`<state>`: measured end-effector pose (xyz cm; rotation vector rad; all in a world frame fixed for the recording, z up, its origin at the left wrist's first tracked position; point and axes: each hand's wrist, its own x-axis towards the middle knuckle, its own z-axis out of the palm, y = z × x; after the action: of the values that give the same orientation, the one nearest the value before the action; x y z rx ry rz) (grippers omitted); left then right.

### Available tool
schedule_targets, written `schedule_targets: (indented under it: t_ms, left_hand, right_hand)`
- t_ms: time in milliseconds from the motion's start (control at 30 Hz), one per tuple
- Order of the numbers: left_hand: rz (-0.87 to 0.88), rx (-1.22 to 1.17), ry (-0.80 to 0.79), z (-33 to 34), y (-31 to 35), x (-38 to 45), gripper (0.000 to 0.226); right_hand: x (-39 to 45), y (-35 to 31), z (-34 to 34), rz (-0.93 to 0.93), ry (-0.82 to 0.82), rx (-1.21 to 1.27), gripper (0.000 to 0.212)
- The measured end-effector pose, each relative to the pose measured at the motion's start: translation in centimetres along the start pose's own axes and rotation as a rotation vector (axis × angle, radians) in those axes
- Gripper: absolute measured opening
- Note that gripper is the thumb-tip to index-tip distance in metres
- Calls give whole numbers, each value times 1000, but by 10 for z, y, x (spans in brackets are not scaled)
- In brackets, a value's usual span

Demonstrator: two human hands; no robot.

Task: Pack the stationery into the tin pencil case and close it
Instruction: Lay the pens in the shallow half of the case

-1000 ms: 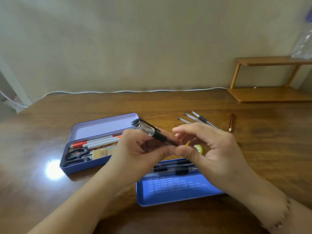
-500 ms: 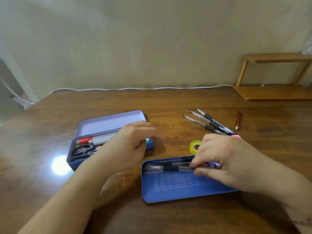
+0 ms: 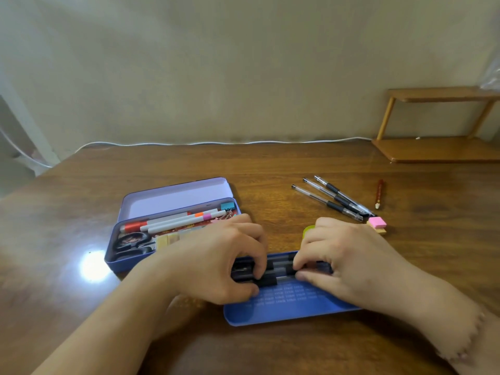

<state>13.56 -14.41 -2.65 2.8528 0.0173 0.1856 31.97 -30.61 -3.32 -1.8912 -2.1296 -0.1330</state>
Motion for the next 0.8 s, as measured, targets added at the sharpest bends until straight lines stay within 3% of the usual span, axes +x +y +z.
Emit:
schedule_targets:
  t_ms: [200,267,367,533,800]
  left_hand:
    - [-25,20,-11,0,-1,1,15]
    - [-33,20,2,0,0,0,17]
    - [-52,28,15,-2,0,-2,19]
    - [-72,46,2,-3,1,-3,13]
    - [-76,69,-4,-1,0,-3,13]
  right_hand:
    - [3,4,5,84,10,80,29]
    - [3,18,0,204,127,157,29]
    - [1,52,-10,441,316,123,10]
    - [-7,90,-16,699,332,68,24]
    - [-1,92,-8,672,248,54,4]
